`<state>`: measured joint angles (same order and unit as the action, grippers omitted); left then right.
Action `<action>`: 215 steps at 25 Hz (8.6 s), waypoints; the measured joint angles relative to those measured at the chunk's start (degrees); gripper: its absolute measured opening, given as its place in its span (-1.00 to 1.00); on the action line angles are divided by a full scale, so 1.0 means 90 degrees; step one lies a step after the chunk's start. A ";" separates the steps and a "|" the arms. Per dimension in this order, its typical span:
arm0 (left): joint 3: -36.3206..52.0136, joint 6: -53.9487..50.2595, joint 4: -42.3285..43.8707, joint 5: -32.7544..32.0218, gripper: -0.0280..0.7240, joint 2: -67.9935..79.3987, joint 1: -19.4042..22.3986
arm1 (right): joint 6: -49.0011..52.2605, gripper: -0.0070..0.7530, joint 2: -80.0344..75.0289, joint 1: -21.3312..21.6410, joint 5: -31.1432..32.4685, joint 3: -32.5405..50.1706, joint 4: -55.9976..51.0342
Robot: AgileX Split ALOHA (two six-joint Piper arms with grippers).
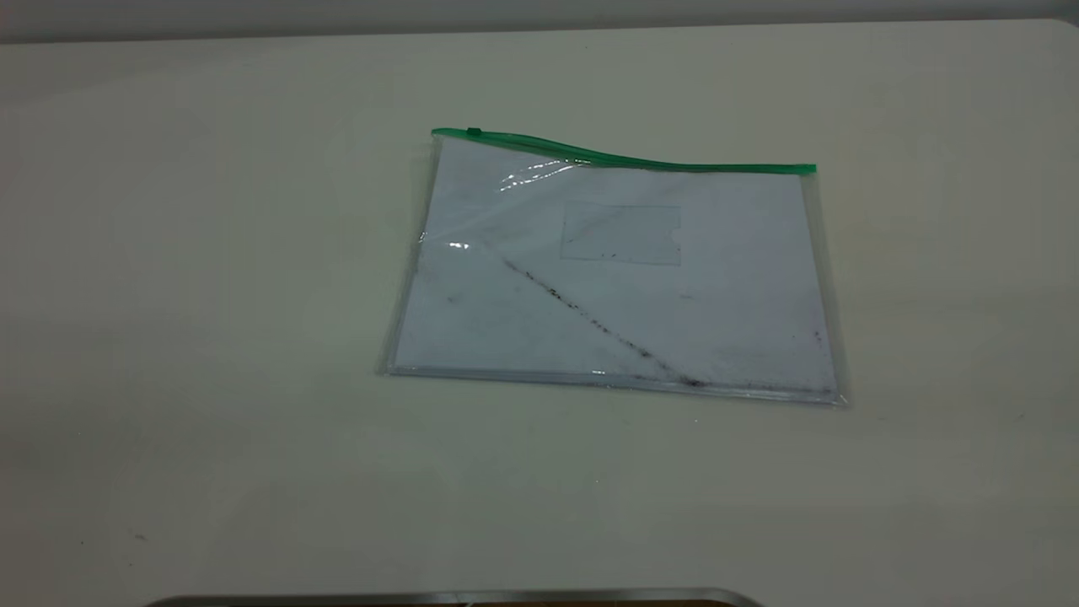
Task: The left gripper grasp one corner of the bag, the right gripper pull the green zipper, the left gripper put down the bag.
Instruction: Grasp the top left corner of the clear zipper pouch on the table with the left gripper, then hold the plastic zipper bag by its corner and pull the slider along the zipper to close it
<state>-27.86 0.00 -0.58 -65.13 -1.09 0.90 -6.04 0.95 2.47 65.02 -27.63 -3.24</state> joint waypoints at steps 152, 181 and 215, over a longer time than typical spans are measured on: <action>-0.8198 1.1709 -0.9253 0.1856 -0.78 1.7416 -0.0980 | -0.0140 0.25 -0.8385 -0.0006 -0.3878 -0.2095 -0.0417; -1.1731 1.2318 -0.5362 -0.0192 -0.78 1.7471 -0.1832 | -0.4779 0.25 -1.3066 -0.2698 -0.5178 -0.4549 -0.3473; -1.1731 1.2325 -0.5181 -0.0192 -0.78 1.7475 -0.2411 | -0.7852 -0.43 -1.3630 -0.2692 -0.4655 -0.5047 -0.6575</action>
<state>-133.44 110.92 -47.20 -66.85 156.18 -20.80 -76.71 -121.72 -21.75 23.13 -73.05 -62.42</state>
